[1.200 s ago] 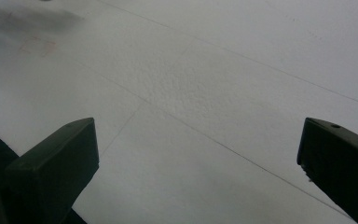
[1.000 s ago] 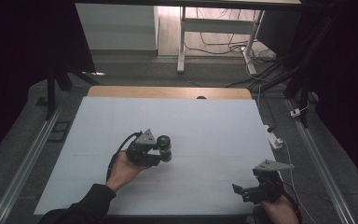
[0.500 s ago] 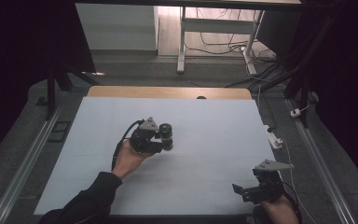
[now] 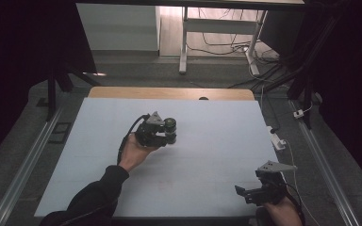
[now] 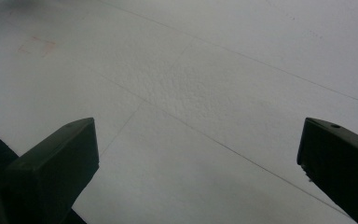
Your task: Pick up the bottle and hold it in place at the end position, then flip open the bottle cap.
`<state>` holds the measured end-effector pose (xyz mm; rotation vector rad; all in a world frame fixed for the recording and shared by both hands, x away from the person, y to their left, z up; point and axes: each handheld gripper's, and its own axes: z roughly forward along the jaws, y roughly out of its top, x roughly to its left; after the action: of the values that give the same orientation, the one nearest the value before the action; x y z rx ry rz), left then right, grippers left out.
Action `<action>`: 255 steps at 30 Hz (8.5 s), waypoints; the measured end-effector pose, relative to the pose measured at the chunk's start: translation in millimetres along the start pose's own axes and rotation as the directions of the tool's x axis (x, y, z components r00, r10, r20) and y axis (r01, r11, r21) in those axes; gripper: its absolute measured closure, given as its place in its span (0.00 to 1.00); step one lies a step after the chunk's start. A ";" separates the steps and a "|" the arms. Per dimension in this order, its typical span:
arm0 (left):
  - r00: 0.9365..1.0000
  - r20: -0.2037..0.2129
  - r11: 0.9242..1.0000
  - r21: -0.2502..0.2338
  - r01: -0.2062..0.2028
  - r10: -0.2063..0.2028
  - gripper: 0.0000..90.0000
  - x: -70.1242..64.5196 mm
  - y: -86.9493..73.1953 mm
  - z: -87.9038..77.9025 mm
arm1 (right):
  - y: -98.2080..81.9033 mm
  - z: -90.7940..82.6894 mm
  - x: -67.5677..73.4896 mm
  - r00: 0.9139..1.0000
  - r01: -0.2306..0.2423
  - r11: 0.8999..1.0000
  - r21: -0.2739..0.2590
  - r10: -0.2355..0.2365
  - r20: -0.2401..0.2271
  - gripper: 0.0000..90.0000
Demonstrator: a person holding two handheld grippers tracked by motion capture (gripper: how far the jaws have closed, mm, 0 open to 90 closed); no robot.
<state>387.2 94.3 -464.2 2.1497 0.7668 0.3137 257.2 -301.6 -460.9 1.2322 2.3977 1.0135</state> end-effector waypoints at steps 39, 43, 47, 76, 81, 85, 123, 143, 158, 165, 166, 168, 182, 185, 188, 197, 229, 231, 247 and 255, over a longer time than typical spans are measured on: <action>1.000 -0.031 0.999 0.035 0.008 -0.007 0.60 11.5 -23.7 44.4 | 0.1 0.6 0.4 1.000 0.005 1.000 0.008 -0.005 0.001 0.00; 0.999 -0.033 0.999 0.039 0.008 -0.006 0.60 11.3 -23.3 44.3 | -0.2 0.1 0.3 1.000 0.007 1.000 0.003 -0.007 0.002 0.00; 0.999 -0.032 0.999 0.038 0.011 -0.010 0.60 11.3 -23.7 44.3 | -0.1 -1.5 -1.2 1.000 -0.006 1.000 -0.013 0.006 -0.009 0.00; 0.999 -0.030 0.999 0.032 0.019 -0.018 0.60 11.3 -25.0 44.6 | 24.1 6.6 23.4 0.986 0.062 0.991 -0.121 -0.080 -0.144 0.00; 0.999 -0.031 0.999 0.032 0.019 -0.018 0.60 11.3 -25.1 44.7 | 32.4 14.9 31.3 0.979 0.101 0.989 -0.112 -0.118 -0.165 0.00; 0.999 -0.034 0.999 0.032 0.018 -0.017 0.60 10.8 -25.1 44.8 | 41.6 19.2 35.2 0.977 0.115 0.987 -0.111 -0.133 -0.166 0.00; 0.999 -0.039 0.999 0.038 0.018 -0.016 0.60 10.1 -24.9 44.6 | 118.1 81.6 53.9 0.968 0.169 0.980 -0.101 -0.184 -0.171 0.00; 0.999 -0.038 0.999 0.042 0.017 -0.015 0.60 10.2 -24.5 44.5 | 153.9 131.4 65.4 0.960 0.212 0.974 -0.083 -0.223 -0.170 0.01; 0.999 -0.037 0.999 0.042 0.015 -0.013 0.60 10.3 -24.6 44.5 | 165.3 145.8 66.6 0.942 0.235 0.969 -0.076 -0.247 -0.230 0.77; 0.999 -0.038 0.999 0.043 0.016 -0.014 0.60 10.1 -24.6 44.5 | 170.3 156.0 70.0 0.933 0.261 0.962 -0.078 -0.272 -0.236 1.00; 0.999 -0.039 0.999 0.042 0.016 -0.014 0.60 10.0 -24.6 44.5 | 170.9 157.8 71.3 0.932 0.263 0.962 -0.072 -0.273 -0.238 1.00; 0.999 -0.039 0.999 0.042 0.016 -0.015 0.60 10.1 -24.6 44.5 | 171.4 161.9 73.6 0.932 0.266 0.961 -0.070 -0.275 -0.235 1.00; 0.999 -0.038 0.999 0.044 0.018 -0.016 0.60 10.4 -24.6 44.6 | 173.9 165.6 75.2 0.937 0.250 0.965 -0.080 -0.262 -0.232 1.00; 0.999 -0.038 0.999 0.042 0.017 -0.016 0.60 10.2 -24.7 44.7 | 174.8 164.1 75.2 0.935 0.250 0.964 -0.086 -0.263 -0.237 1.00; 0.999 -0.039 0.999 0.043 0.017 -0.015 0.60 10.0 -24.6 44.6 | 176.7 161.9 75.8 0.936 0.243 0.965 -0.097 -0.259 -0.240 1.00; 0.999 -0.042 0.999 0.044 0.016 -0.014 0.60 9.8 -24.7 44.6 | 181.8 161.0 75.5 0.940 0.229 0.967 -0.108 -0.249 -0.235 1.00; 0.999 -0.037 0.999 0.037 0.014 -0.012 0.60 10.1 -25.6 45.1 | 211.0 171.6 58.9 0.960 0.171 0.974 -0.145 -0.198 -0.198 1.00; 0.999 -0.035 0.999 0.034 0.015 -0.014 0.60 10.2 -25.9 45.3 | 210.7 173.2 57.1 0.960 0.162 0.977 -0.141 -0.189 -0.204 1.00; 0.999 -0.033 0.998 0.054 0.008 -0.006 0.51 11.6 -24.1 44.1 | 206.5 166.7 58.2 0.956 0.171 0.974 -0.147 -0.200 -0.214 0.95; 0.998 0.014 0.997 0.052 0.058 -0.059 0.38 13.1 -23.7 30.9 | 201.4 155.6 56.8 0.956 0.181 0.972 -0.149 -0.209 -0.203 0.87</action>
<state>401.8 94.8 -502.6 2.1711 0.8358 0.2486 425.1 -104.3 -430.5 0.8583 2.5074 1.2742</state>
